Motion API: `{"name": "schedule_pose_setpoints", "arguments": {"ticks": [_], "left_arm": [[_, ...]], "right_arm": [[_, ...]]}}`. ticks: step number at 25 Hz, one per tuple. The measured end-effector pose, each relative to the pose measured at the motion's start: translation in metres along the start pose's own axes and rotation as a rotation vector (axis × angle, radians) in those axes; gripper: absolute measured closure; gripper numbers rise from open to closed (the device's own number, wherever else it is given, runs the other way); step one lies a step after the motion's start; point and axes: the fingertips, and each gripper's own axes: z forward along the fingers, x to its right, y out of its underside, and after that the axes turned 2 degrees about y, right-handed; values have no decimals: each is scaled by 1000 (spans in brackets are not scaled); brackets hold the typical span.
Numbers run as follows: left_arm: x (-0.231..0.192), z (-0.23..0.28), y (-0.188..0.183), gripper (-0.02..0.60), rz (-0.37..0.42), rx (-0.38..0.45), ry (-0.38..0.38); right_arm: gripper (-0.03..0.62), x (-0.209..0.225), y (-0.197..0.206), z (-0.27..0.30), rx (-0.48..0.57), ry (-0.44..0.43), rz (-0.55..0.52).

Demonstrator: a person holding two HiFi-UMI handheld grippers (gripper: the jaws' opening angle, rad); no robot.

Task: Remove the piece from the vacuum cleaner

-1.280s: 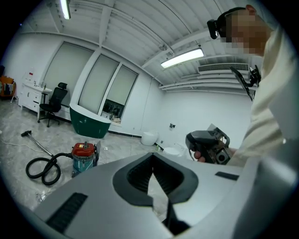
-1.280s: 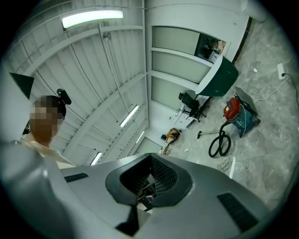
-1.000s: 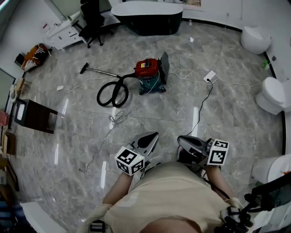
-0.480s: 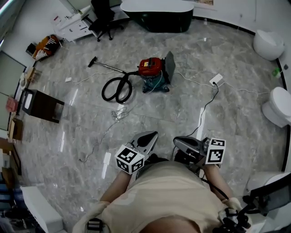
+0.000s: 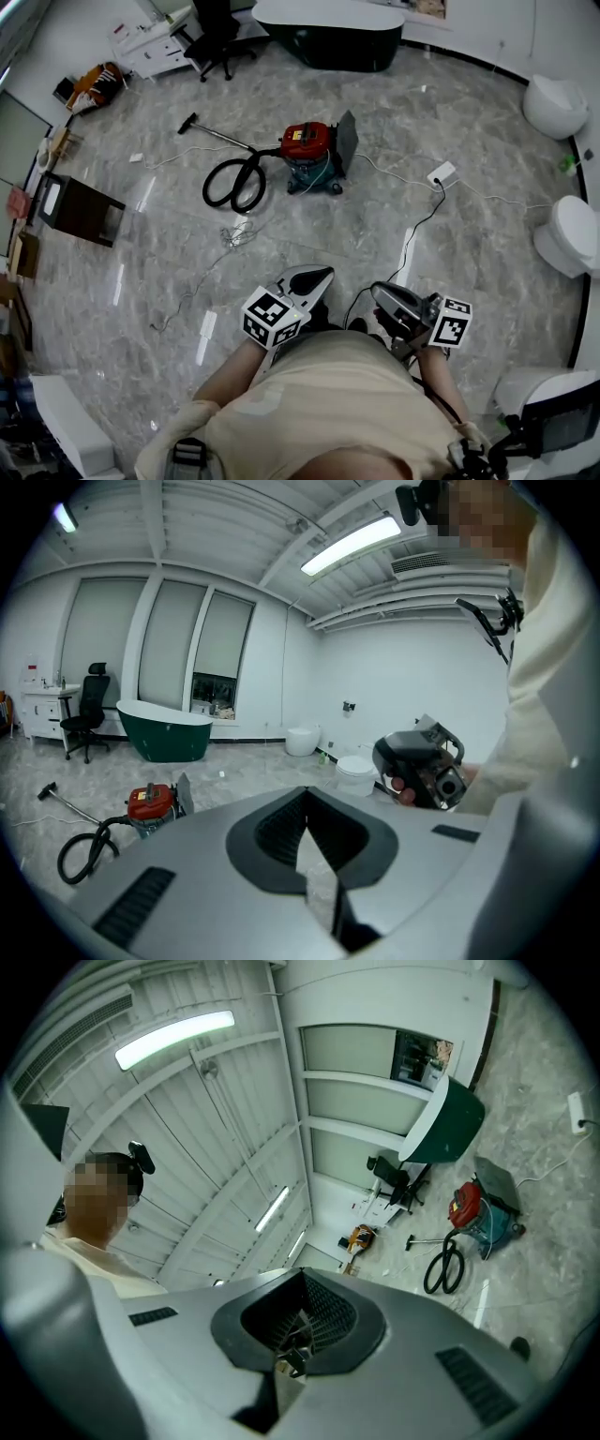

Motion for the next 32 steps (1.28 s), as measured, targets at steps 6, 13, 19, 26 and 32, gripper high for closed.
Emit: {"name": "schedule_pose_setpoints", "arguments": {"ticks": [6, 13, 19, 26, 32], "left_arm": [[-28, 31, -39, 578, 3, 2, 24], [-106, 25, -52, 578, -64, 51, -16], [-179, 7, -65, 578, -80, 74, -7], [-247, -13, -79, 578, -70, 116, 51], [-294, -37, -78, 578, -101, 157, 45]], "right_arm": [[592, 17, -58, 7, 37, 78, 17], [592, 44, -78, 69, -50, 142, -8], [592, 65, -92, 140, -77, 193, -44], [592, 84, -98, 204, -65, 250, -53], [592, 95, -97, 256, -114, 287, -57]]}}
